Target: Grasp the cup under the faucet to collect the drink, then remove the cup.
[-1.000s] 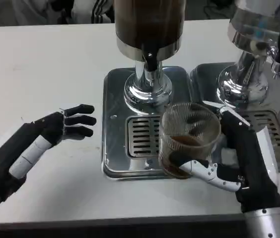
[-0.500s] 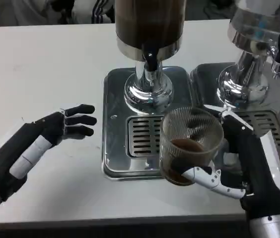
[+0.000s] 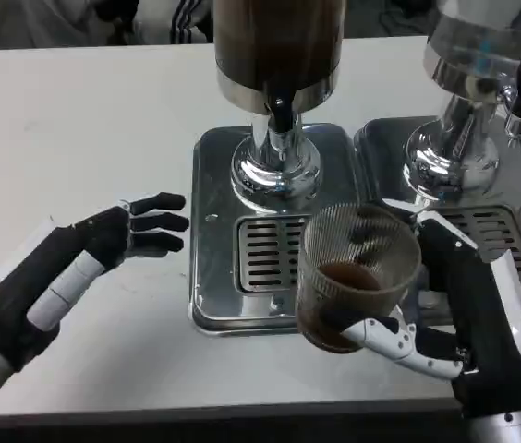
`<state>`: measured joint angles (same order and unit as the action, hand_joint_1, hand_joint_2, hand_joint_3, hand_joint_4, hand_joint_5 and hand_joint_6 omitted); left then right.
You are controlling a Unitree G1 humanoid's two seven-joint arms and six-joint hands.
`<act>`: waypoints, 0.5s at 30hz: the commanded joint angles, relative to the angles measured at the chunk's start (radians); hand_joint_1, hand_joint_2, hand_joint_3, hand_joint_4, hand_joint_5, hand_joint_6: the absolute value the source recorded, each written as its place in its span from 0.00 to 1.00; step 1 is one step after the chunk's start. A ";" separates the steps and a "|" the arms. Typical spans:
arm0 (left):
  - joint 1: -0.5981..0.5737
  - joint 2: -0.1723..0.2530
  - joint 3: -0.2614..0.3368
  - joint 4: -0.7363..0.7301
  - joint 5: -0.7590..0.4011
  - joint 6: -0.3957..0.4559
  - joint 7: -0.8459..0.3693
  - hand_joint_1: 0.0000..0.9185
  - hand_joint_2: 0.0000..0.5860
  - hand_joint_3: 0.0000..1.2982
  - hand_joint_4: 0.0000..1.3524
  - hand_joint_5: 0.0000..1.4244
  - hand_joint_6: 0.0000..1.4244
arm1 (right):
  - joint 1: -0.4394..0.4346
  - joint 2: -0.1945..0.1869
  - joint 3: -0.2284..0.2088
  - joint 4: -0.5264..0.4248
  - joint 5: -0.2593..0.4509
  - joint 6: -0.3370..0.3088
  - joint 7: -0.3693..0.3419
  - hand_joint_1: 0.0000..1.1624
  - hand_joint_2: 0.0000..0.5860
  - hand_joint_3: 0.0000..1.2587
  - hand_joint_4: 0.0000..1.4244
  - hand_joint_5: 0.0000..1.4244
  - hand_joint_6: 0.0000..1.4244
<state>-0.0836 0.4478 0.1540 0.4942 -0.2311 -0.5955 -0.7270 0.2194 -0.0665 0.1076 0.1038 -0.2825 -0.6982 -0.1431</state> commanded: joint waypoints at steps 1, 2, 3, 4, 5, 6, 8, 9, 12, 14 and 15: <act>0.011 -0.005 -0.005 -0.008 -0.008 -0.020 -0.009 0.00 0.09 0.20 0.21 0.23 0.21 | 0.014 0.005 0.003 -0.050 0.030 -0.006 0.014 0.79 0.19 0.59 0.62 0.73 0.97; 0.015 -0.005 -0.005 -0.012 -0.009 -0.022 -0.009 0.00 0.09 0.20 0.21 0.23 0.21 | 0.016 0.005 0.003 -0.053 0.031 -0.005 0.017 0.79 0.19 0.60 0.62 0.73 0.97; 0.018 -0.005 -0.005 -0.015 -0.010 -0.023 -0.009 0.00 0.09 0.20 0.21 0.23 0.21 | 0.017 0.005 0.003 -0.056 0.032 -0.002 0.020 0.79 0.19 0.60 0.62 0.73 0.97; 0.023 -0.005 -0.005 -0.022 -0.010 -0.026 -0.009 0.00 0.09 0.20 0.21 0.23 0.21 | 0.019 0.006 0.003 -0.057 0.033 -0.001 0.022 0.79 0.19 0.60 0.62 0.73 0.97; 0.036 -0.003 -0.003 -0.044 -0.011 -0.038 -0.007 0.00 0.09 0.20 0.21 0.23 0.21 | 0.021 0.007 0.002 -0.061 0.034 0.000 0.024 0.79 0.19 0.60 0.62 0.73 0.97; 0.053 0.003 0.001 -0.071 -0.001 -0.064 0.000 0.00 0.09 0.20 0.21 0.23 0.21 | 0.022 0.007 0.002 -0.065 0.035 0.001 0.026 0.79 0.19 0.60 0.62 0.73 0.97; 0.083 0.020 0.006 -0.122 0.034 -0.123 0.017 0.00 0.09 0.20 0.19 0.22 0.21 | 0.025 0.008 0.002 -0.071 0.035 0.002 0.028 0.79 0.19 0.60 0.62 0.73 0.97; 0.103 0.028 0.009 -0.154 0.048 -0.157 0.023 0.00 0.11 0.20 0.19 0.22 0.21 | 0.026 0.008 0.003 -0.075 0.037 0.003 0.030 0.79 0.19 0.60 0.62 0.73 0.97; 0.156 0.060 0.029 -0.239 0.093 -0.258 0.045 0.00 0.11 0.20 0.11 0.15 0.18 | 0.031 0.010 0.005 -0.086 0.044 0.007 0.036 0.79 0.19 0.60 0.63 0.74 0.97; 0.178 0.079 0.048 -0.278 0.129 -0.316 0.063 0.00 0.10 0.18 0.06 0.10 0.15 | 0.033 0.011 0.005 -0.093 0.049 0.007 0.040 0.79 0.19 0.60 0.63 0.74 0.97; 0.191 0.091 0.059 -0.298 0.151 -0.354 0.073 0.00 0.09 0.17 0.04 0.07 0.13 | 0.034 0.011 0.005 -0.097 0.051 0.008 0.041 0.79 0.19 0.60 0.63 0.74 0.97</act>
<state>0.0791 0.5032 0.1860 0.2444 -0.1296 -0.8725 -0.6808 0.2561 -0.0662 0.1127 0.0517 -0.2651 -0.6777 -0.1024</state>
